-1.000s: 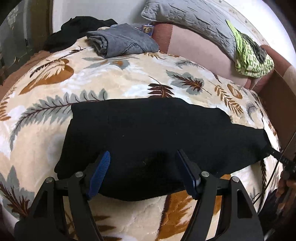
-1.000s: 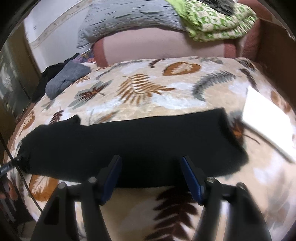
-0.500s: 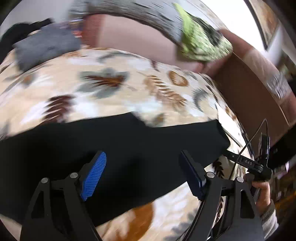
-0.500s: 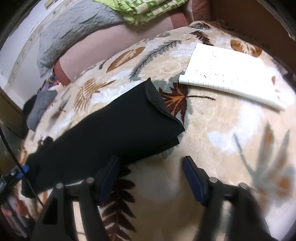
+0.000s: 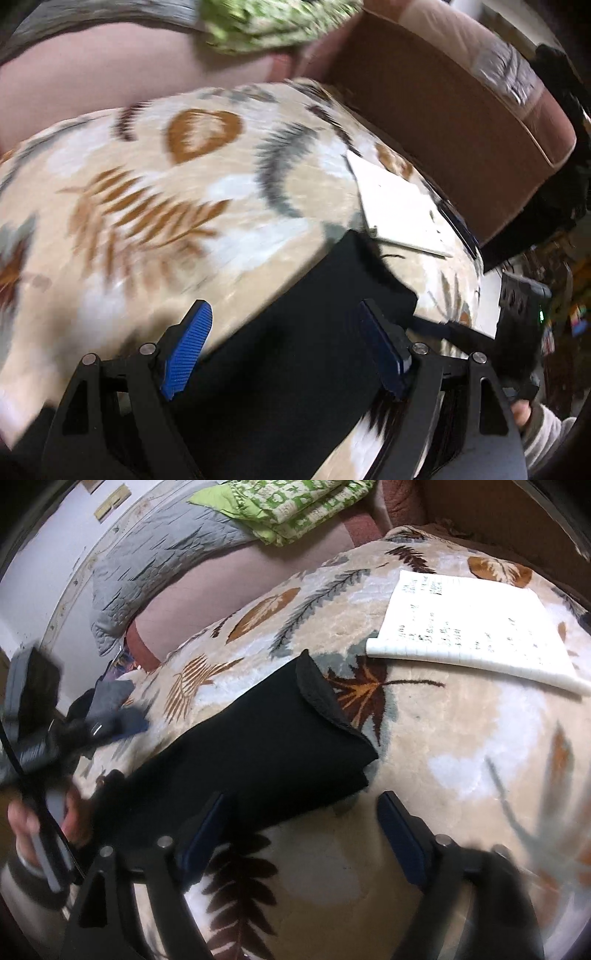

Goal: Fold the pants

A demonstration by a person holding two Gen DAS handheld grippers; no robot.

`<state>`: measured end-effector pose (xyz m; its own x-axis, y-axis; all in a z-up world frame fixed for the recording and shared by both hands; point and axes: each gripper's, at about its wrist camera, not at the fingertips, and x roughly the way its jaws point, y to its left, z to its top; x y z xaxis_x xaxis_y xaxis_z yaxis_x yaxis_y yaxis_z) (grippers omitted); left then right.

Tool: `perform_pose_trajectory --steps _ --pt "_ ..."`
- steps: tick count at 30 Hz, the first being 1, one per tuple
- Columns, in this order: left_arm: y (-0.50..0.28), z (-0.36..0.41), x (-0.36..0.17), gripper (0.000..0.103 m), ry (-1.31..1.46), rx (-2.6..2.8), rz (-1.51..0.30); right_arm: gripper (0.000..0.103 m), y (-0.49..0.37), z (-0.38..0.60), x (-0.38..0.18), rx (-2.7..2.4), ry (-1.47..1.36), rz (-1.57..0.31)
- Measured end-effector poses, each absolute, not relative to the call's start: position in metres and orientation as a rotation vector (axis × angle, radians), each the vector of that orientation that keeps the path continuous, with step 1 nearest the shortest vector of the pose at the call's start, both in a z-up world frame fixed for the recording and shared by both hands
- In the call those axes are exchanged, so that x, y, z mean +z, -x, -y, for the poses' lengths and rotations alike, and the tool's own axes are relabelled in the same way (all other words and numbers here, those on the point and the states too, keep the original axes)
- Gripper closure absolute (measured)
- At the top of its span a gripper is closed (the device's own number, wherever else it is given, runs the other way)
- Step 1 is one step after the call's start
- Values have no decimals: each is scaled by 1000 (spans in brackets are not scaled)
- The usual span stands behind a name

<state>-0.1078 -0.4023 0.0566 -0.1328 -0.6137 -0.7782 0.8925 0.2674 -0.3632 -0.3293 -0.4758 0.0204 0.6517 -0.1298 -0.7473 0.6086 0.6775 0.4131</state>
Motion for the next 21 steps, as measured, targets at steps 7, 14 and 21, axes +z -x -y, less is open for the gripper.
perform_pose_trajectory --steps 7,14,21 --pt "123 467 33 22 -423 -1426 -1156 19 325 482 16 -415 -755 -688" --pt "150 492 13 22 -536 -1478 -1115 78 315 497 5 -417 -812 -679" --pt "143 487 17 88 -464 -1494 -1121 94 312 489 24 -404 -735 -633"
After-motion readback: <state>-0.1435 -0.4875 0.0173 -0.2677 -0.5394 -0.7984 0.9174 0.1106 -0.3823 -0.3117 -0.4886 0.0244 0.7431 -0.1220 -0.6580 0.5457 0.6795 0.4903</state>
